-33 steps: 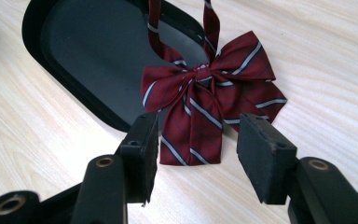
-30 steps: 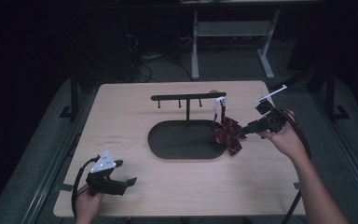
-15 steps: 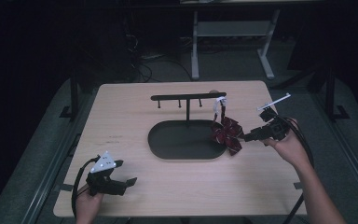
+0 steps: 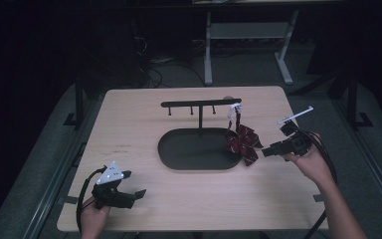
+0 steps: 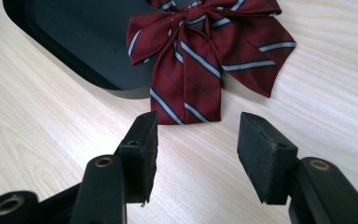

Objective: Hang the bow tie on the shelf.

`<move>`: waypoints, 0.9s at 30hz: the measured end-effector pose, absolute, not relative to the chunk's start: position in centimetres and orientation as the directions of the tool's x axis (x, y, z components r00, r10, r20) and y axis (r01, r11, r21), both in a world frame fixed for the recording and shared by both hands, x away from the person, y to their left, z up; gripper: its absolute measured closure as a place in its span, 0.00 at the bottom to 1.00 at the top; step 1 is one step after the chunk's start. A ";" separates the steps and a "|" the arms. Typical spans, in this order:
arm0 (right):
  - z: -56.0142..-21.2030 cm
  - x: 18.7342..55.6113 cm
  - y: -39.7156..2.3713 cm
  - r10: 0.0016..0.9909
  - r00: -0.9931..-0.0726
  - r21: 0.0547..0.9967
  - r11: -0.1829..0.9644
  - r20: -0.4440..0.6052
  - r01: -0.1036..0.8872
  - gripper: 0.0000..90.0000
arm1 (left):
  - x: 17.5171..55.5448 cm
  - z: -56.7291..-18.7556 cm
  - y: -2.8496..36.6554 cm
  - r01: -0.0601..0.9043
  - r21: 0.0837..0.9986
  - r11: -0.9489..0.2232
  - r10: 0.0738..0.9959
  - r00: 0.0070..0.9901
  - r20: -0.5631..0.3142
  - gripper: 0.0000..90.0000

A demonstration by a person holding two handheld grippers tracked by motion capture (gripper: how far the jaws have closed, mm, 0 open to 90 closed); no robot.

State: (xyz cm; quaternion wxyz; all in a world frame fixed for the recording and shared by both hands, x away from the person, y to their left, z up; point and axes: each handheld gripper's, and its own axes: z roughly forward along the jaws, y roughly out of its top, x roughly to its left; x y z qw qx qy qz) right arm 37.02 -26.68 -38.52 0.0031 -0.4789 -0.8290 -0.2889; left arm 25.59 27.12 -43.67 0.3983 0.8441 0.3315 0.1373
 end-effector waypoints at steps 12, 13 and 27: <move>-39.6 36.0 -27.4 0.795 -0.531 0.473 0.363 0.292 0.803 0.53 | 25.6 -43.6 27.1 0.449 0.758 -0.473 0.666 0.745 -0.026 0.15; -39.7 35.9 -27.5 0.794 -0.531 0.473 0.361 0.295 0.803 0.53 | 25.6 -43.6 27.1 0.447 0.758 -0.475 0.665 0.746 -0.024 0.15; -41.2 34.4 -28.2 0.796 -0.519 0.475 0.343 0.311 0.810 0.53 | 25.6 -43.7 27.1 0.447 0.756 -0.478 0.665 0.747 -0.021 0.15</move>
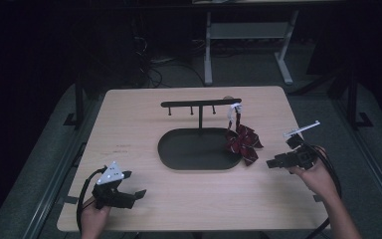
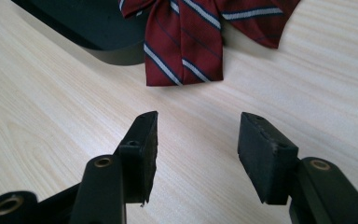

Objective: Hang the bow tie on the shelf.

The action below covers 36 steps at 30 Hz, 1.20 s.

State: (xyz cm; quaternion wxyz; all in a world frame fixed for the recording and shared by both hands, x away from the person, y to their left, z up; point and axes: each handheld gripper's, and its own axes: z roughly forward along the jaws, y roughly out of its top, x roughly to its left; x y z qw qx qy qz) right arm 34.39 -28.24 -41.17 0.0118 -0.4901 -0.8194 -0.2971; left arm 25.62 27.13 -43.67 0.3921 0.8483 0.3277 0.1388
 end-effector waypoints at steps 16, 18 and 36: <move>-42.4 32.3 -28.7 0.789 -0.528 0.500 0.335 0.315 0.799 0.52 | 25.6 -43.7 27.1 0.449 0.758 -0.474 0.666 0.745 -0.025 0.15; -42.6 32.0 -28.7 0.786 -0.534 0.501 0.342 0.310 0.795 0.52 | 25.6 -43.7 27.1 0.449 0.757 -0.474 0.666 0.745 -0.024 0.15; -44.0 29.1 -28.7 0.775 -0.556 0.536 0.344 0.302 0.771 0.51 | 25.6 -43.8 27.1 0.455 0.755 -0.473 0.669 0.742 -0.028 0.15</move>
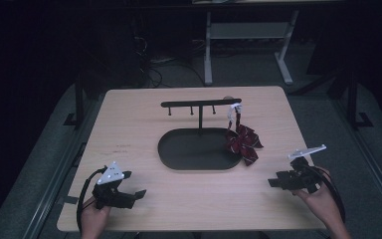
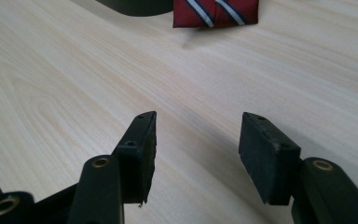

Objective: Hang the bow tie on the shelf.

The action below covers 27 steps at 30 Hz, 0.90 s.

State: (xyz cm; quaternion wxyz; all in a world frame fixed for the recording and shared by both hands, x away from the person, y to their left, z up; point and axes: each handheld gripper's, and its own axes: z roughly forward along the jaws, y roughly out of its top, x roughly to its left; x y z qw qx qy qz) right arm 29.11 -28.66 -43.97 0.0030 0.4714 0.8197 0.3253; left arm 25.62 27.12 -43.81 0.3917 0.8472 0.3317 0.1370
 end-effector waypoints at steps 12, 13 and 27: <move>-45.1 27.2 -29.0 0.772 -0.561 0.557 0.336 0.299 0.760 0.51 | 25.6 -43.8 27.1 0.456 0.754 -0.473 0.671 0.741 -0.027 0.15; -45.1 27.1 -29.0 0.772 -0.561 0.558 0.336 0.298 0.759 0.51 | 25.6 -43.8 27.1 0.456 0.754 -0.473 0.671 0.741 -0.027 0.15; -45.7 24.9 -29.2 0.776 -0.555 0.608 0.293 0.299 0.738 0.49 | 25.7 -43.8 27.0 0.464 0.750 -0.471 0.671 0.740 -0.036 0.15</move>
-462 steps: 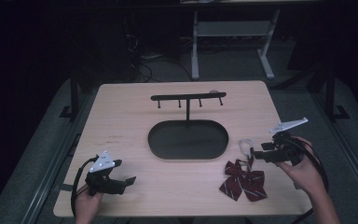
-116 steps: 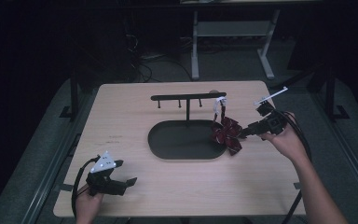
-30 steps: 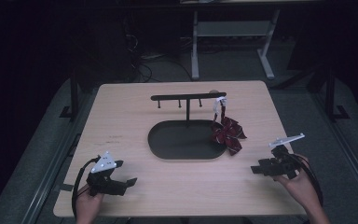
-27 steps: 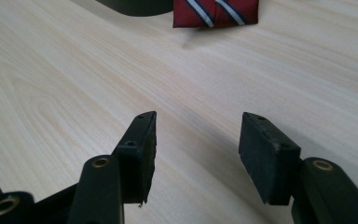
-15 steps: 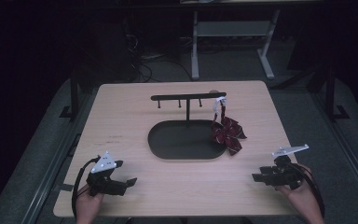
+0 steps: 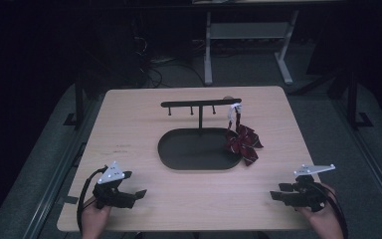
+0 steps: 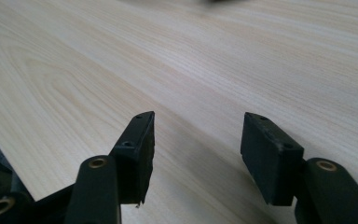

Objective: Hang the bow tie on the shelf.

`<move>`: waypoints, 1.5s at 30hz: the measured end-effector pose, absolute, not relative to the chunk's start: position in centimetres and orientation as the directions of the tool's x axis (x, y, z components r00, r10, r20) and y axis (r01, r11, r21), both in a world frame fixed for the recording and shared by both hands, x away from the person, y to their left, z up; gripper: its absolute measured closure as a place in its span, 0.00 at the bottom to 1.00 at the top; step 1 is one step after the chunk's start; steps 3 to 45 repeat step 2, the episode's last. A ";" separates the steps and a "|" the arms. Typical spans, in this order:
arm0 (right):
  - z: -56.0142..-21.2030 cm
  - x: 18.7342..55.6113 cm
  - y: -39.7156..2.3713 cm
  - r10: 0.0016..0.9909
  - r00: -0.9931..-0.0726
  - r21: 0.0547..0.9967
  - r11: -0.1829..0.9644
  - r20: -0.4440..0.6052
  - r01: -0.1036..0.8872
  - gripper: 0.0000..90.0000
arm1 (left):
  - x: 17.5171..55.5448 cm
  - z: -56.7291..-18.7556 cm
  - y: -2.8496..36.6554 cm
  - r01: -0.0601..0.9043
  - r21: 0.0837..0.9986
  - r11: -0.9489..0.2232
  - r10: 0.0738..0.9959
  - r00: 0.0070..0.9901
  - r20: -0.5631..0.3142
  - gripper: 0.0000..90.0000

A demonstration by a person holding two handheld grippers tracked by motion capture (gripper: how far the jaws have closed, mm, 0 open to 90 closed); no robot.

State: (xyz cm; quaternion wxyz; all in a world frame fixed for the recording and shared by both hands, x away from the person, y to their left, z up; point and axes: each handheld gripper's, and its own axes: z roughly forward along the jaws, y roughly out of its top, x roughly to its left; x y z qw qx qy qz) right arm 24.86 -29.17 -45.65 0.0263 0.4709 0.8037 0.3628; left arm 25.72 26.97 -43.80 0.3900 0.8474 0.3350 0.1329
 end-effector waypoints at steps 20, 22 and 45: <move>-45.6 24.7 -29.2 0.772 -0.558 0.618 0.286 0.304 0.732 0.49 | 25.7 -43.8 26.9 0.461 0.751 -0.472 0.670 0.742 -0.034 0.15; -45.6 24.7 -29.2 0.772 -0.558 0.618 0.286 0.304 0.732 0.49 | 25.7 -43.8 26.9 0.461 0.751 -0.472 0.670 0.742 -0.034 0.15; -45.6 24.7 -29.2 0.772 -0.558 0.618 0.286 0.304 0.732 0.49 | 25.7 -43.8 26.9 0.461 0.751 -0.472 0.670 0.742 -0.034 0.15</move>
